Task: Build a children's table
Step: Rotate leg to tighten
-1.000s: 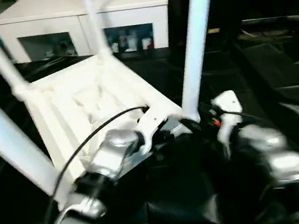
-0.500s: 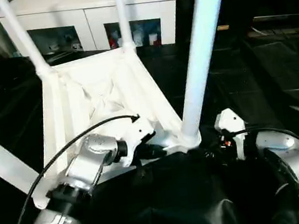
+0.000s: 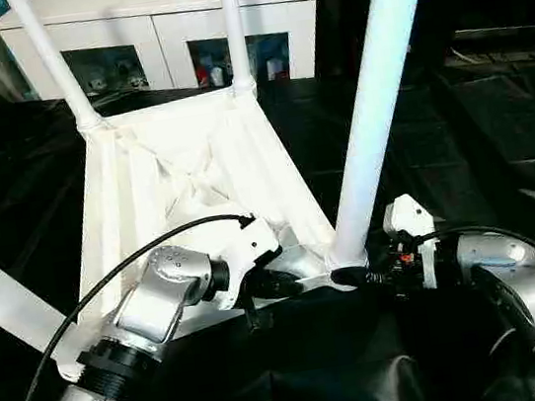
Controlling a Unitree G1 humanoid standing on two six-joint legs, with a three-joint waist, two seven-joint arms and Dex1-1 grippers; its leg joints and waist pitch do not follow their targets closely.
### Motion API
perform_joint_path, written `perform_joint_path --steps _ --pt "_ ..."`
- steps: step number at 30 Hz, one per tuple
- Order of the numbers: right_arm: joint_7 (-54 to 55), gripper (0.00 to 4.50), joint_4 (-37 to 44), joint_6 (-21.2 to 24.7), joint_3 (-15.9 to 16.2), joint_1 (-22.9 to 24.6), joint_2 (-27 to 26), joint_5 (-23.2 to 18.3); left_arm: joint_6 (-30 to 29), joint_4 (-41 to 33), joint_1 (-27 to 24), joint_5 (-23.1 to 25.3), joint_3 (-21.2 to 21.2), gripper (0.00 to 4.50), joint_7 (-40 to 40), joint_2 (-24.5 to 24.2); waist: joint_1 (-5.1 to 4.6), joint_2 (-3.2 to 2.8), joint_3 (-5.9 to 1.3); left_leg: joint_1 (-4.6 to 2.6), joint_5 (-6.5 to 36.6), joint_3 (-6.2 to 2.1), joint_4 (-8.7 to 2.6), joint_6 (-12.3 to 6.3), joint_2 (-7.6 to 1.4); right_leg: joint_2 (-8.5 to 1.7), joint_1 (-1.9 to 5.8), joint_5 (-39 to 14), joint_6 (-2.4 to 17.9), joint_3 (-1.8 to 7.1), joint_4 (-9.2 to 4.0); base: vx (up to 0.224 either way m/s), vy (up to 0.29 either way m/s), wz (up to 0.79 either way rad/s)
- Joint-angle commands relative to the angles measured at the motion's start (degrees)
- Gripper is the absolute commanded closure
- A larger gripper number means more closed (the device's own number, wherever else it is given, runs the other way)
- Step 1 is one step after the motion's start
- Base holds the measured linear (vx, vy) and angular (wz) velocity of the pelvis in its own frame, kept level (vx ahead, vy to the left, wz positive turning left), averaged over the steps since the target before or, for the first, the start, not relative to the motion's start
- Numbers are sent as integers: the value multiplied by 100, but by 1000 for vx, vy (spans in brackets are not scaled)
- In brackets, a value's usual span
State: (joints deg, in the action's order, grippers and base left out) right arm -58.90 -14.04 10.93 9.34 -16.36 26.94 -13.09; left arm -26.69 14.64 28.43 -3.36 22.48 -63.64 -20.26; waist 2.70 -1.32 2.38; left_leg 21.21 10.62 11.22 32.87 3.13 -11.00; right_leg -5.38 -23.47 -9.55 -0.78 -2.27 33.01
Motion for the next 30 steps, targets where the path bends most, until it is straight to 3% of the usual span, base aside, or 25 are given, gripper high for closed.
perform_joint_path --steps 1,6,15,17,19,22,24,27,28,30 --pt "-73 153 85 51 -7 -74 -3 -58 -135 -174 -89 -91 159 450 -212 1 -13 74 -288 -51 1099 -49 -356 -421 -181 -199 278 -1061 1432 151 -319 0 0 0" --pt "-97 182 79 51 -6 -80 -8 -62 -156 -195 -104 -116 171 450 -198 -25 -16 75 -291 -46 1066 -49 -349 -448 -176 -194 283 -1023 1453 146 -311 0 0 0" --pt "252 185 -51 -1 -13 12 -235 30 -144 -85 -129 -86 108 450 -24 70 -36 76 -287 -45 1075 -50 -348 -432 -170 -192 285 -1046 1454 143 -313 0 0 0" --pt "802 186 -334 -136 -118 -44 -451 198 -48 117 -79 -43 -10 450 304 251 -60 79 -260 -43 1225 -46 -361 -365 -163 -191 269 -1322 1398 142 -352 0 0 0" --pt "1682 186 -728 -151 -354 -136 -860 294 -26 489 36 -46 -235 450 851 608 -113 86 -240 -47 1569 -65 -388 -179 -149 -200 247 -1985 1218 131 -418 0 0 0" --pt "2389 187 -863 -43 -518 -186 -1219 323 -9 806 157 33 -323 450 1285 855 -179 99 -232 -33 1795 -104 -419 -42 -128 -195 239 -2470 941 114 -461 0 0 0" --pt "3446 187 -1098 -4 -507 -283 -1607 705 19 1294 372 188 -419 450 1918 1192 -204 81 -219 -88 1945 -88 -401 3 -121 -188 157 -2675 857 130 -512 0 0 0" --pt "4377 187 -1355 134 -644 -443 -2006 845 56 1769 605 225 -536 450 2371 1483 -226 87 -236 -82 1974 -112 -411 34 -104 -197 180 -2807 766 115 -524 0 0 0" --pt "4736 187 -1444 189 -682 -511 -2155 912 130 1971 711 275 -562 450 2584 1586 -248 79 -218 -92 2048 -105 -410 12 -90 -179 134 -2888 727 114 -552 0 0 0" --pt "5012 187 -1566 155 -577 -603 -2309 1091 236 2255 854 352 -593 450 2862 1718 -248 83 -237 -75 2068 -126 -422 20 -91 -185 168 -2904 662 100 -549 0 0 0"
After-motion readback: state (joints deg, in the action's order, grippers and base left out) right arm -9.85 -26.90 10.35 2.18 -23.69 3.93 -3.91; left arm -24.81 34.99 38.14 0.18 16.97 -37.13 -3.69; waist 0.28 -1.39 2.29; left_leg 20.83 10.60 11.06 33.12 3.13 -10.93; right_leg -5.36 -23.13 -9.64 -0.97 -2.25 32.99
